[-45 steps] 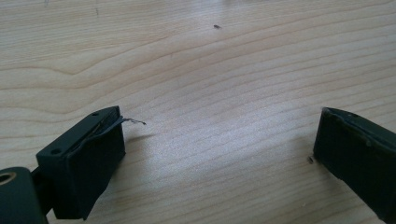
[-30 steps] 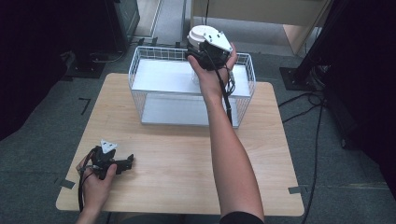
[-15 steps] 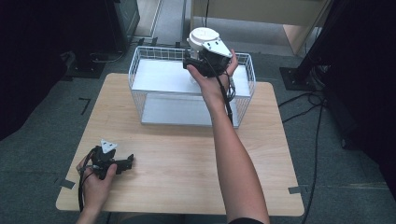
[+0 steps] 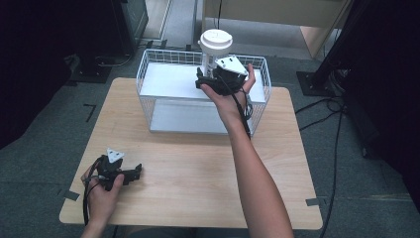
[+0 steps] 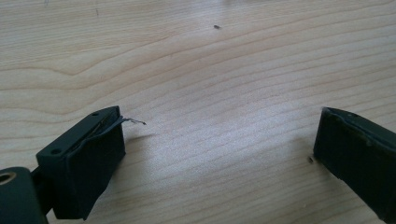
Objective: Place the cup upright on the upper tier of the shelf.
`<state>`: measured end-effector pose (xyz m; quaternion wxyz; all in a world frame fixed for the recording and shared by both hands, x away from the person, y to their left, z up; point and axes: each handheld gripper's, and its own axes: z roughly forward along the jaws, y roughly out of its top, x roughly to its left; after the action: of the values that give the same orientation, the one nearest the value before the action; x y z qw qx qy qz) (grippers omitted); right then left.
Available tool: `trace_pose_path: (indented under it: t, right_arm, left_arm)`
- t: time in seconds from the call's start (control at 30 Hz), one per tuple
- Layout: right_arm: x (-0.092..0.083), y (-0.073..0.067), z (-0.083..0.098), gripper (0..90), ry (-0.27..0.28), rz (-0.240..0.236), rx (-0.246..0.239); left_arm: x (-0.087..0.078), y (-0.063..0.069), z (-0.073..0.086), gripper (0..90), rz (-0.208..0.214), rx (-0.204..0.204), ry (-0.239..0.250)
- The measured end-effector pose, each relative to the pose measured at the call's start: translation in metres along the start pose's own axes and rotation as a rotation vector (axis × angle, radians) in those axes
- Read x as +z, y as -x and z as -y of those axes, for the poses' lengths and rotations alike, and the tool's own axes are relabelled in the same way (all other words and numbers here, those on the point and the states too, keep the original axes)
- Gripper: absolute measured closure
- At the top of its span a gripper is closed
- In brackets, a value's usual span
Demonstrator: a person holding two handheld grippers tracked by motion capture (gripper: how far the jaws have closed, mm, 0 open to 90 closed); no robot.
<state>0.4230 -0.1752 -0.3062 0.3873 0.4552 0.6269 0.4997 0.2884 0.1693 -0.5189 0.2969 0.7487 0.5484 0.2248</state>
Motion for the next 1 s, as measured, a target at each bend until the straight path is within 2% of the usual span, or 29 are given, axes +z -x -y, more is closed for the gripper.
trace_pose_path:
  t: [0.4, 0.7, 1.0]
  right_arm:
    - [-0.029, 0.006, 0.030, 0.0, -0.009, -0.029, -0.001]
    - [-0.049, 0.012, 0.048, 0.0, -0.020, -0.027, -0.010]
    - [-0.072, 0.021, 0.072, 0.0, -0.028, -0.030, 0.005]
  left_arm:
    - [0.000, 0.000, 0.000, 2.4, -0.001, 0.000, 0.000]
    - [0.000, 0.000, 0.000, 2.5, -0.001, 0.000, 0.000]
    - [0.000, 0.000, 0.000, 2.4, 0.000, 0.005, -0.004]
